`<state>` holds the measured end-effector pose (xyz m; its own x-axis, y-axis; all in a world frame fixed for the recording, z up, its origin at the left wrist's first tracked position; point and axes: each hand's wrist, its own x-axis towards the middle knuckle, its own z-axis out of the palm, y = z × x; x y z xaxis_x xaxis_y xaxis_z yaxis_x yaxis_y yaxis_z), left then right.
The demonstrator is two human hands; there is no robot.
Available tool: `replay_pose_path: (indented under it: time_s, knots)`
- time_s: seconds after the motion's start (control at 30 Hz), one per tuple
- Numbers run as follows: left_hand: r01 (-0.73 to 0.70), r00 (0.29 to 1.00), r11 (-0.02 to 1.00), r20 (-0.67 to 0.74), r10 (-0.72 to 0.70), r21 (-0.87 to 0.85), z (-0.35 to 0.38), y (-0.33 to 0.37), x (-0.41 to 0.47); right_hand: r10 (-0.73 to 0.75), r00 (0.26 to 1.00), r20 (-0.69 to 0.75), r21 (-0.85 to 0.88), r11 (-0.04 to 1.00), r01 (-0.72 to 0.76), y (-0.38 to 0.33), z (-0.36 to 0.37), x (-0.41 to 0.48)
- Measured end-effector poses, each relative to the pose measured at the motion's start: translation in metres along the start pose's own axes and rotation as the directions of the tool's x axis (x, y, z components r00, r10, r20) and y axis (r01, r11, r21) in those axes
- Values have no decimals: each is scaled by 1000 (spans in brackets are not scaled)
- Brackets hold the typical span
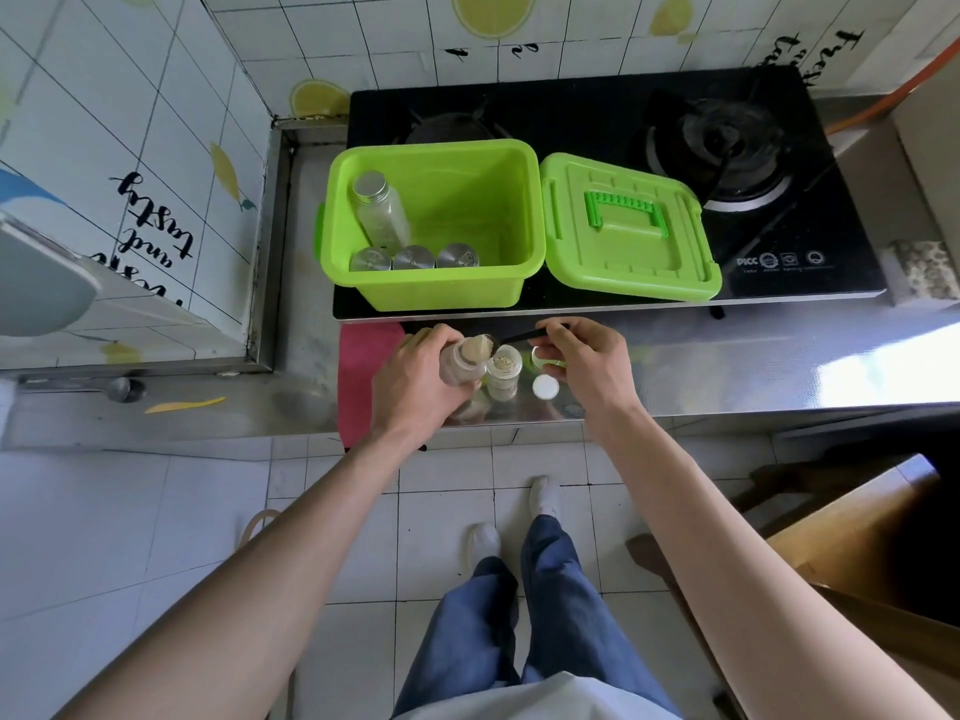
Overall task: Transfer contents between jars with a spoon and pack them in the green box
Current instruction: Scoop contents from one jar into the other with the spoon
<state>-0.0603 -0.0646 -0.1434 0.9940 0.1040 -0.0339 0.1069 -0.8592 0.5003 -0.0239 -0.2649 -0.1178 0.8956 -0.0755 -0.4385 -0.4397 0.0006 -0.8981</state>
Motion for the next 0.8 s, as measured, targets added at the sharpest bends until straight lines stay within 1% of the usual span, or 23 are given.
replay_pose_path:
  time_s: [0.17, 0.4, 0.57, 0.67, 0.8]
  knots:
    - [6, 1000, 1000, 4, -6, -9, 1, -1, -1, -12, 1000, 7, 27, 1000, 12, 1, -10, 1]
    - [28, 1000, 999, 14, -28, -21, 1, -4, -5, -7, 998, -59, 16, 1000, 8, 10, -26, 9]
    - [43, 999, 999, 22, -43, -21, 1, -6, -6, -34, 995, -94, -50, 998, 30, 18, -30, 15]
    - [52, 998, 998, 24, -52, -22, 2, -7, -7, -58, 991, -120, -115, 992, 44, 22, -29, 19]
    - [61, 998, 998, 29, -60, -22, 3, -7, -8, -118, 986, -114, -237, 967, 88, 28, -25, 24]
